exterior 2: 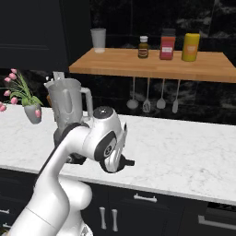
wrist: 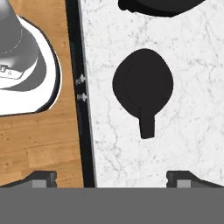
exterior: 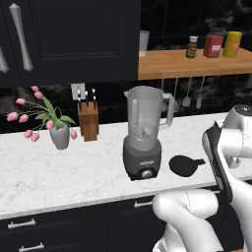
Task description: Close the lid blender by securely placing the lid on top.
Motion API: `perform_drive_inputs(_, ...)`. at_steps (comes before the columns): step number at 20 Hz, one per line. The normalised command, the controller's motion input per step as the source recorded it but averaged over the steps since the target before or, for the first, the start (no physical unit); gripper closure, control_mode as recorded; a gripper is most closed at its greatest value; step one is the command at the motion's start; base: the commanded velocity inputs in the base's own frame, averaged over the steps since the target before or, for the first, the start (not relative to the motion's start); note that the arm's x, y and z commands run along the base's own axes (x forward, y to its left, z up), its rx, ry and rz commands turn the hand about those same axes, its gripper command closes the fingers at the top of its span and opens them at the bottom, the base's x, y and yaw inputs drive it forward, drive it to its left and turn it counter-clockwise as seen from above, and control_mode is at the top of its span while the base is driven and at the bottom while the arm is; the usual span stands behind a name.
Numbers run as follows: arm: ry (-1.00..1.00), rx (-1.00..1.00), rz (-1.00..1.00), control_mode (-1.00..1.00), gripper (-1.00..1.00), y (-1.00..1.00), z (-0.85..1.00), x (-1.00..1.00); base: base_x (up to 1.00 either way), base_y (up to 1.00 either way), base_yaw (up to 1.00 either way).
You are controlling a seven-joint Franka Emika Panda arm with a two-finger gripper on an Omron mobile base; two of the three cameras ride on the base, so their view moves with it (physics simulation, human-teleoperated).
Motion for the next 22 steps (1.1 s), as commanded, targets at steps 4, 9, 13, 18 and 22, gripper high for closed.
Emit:
perform_drive_inputs(4,0.13,0.00,0.04,-1.00,-1.00,0.07,0.00,0.23,0.00,0.00,0.00)
perform_drive_inputs(9,0.08,0.01,0.13,-1.00,-1.00,0.00,-0.08,0.22,0.00,0.00,0.00)
perform_drive_inputs(13,0.08,0.00,0.16,-1.00,-1.00,0.00,-0.17,0.14,0.00,0.00,0.00)
perform_drive_inputs(18,0.06,0.00,0.17,-1.00,-1.00,0.00,-0.22,0.13,0.00,0.00,0.00)
perform_drive_inputs(22,0.01,0.00,0.09,-1.00,-1.00,0.00,-0.22,0.06,0.00,0.00,0.00)
